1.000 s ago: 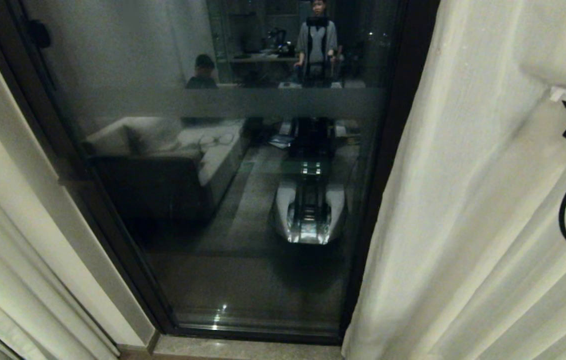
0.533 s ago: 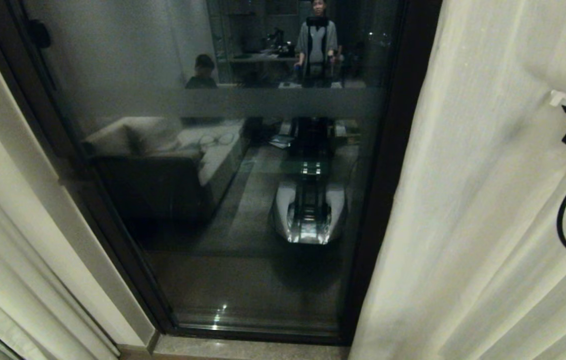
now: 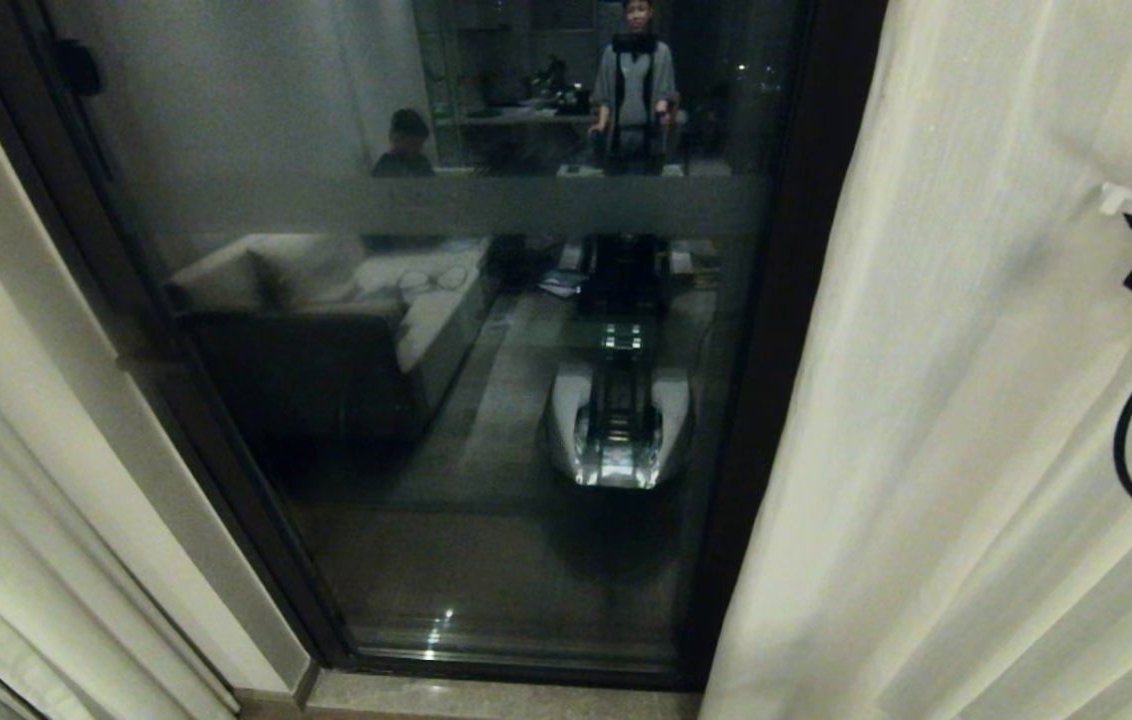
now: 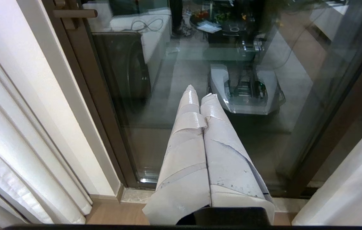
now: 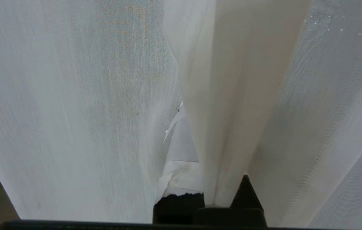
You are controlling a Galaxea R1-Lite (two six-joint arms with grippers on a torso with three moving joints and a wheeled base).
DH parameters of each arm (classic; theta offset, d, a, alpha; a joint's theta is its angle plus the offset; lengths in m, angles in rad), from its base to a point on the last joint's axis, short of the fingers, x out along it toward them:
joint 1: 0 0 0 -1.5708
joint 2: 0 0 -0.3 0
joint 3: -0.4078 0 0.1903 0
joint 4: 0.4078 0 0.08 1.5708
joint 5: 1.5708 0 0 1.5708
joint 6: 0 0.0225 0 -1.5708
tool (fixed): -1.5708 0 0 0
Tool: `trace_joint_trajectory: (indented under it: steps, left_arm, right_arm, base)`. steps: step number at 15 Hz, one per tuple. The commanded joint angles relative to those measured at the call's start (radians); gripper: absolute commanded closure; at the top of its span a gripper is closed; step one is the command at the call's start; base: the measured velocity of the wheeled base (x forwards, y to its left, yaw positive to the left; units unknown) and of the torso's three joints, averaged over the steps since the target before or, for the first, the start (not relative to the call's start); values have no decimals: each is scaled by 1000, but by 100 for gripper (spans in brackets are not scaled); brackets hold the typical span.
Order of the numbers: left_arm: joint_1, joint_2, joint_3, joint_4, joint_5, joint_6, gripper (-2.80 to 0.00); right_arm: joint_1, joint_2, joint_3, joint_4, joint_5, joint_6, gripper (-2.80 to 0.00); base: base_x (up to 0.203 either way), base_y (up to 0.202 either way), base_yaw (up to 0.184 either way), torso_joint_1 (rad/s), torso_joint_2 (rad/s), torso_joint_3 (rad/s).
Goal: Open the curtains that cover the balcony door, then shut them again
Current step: Pull the inner curtains open on both sides
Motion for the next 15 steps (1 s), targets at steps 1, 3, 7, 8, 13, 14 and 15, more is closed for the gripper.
trace_joint_trajectory:
  steps: [1, 3, 7, 8, 13, 14, 15]
  left_arm:
    - [-1, 0, 0, 0, 0, 0, 0]
    - [1, 0, 0, 0, 0, 0, 0]
    - [1, 0, 0, 0, 0, 0, 0]
    - [0, 0, 0, 0, 0, 0, 0]
    - [1, 0, 0, 0, 0, 0, 0]
    - [1, 0, 0, 0, 0, 0, 0]
    - [1, 0, 0, 0, 0, 0, 0]
  right_arm:
    - [0, 2, 1, -6, 2, 1, 0]
    - [0, 2, 1, -6, 2, 1, 0]
    - [-4, 1, 1, -6, 3, 1, 0]
    - [-4, 1, 1, -6, 4, 1, 0]
    - [-6, 1, 2, -6, 4, 1, 0]
    - [-6, 1, 2, -6, 4, 1, 0]
    - [-7, 1, 2, -6, 4, 1, 0]
  base:
    - [0, 0, 0, 0, 0, 0]
    - [0, 0, 0, 0, 0, 0]
    - [1, -47, 3, -2, 1, 2]
    - [0, -174, 2, 5, 1, 2]
    - [0, -192, 2, 2, 0, 4]
    - [0, -188, 1, -6, 2, -2]
    - [0, -190, 2, -2, 2, 3]
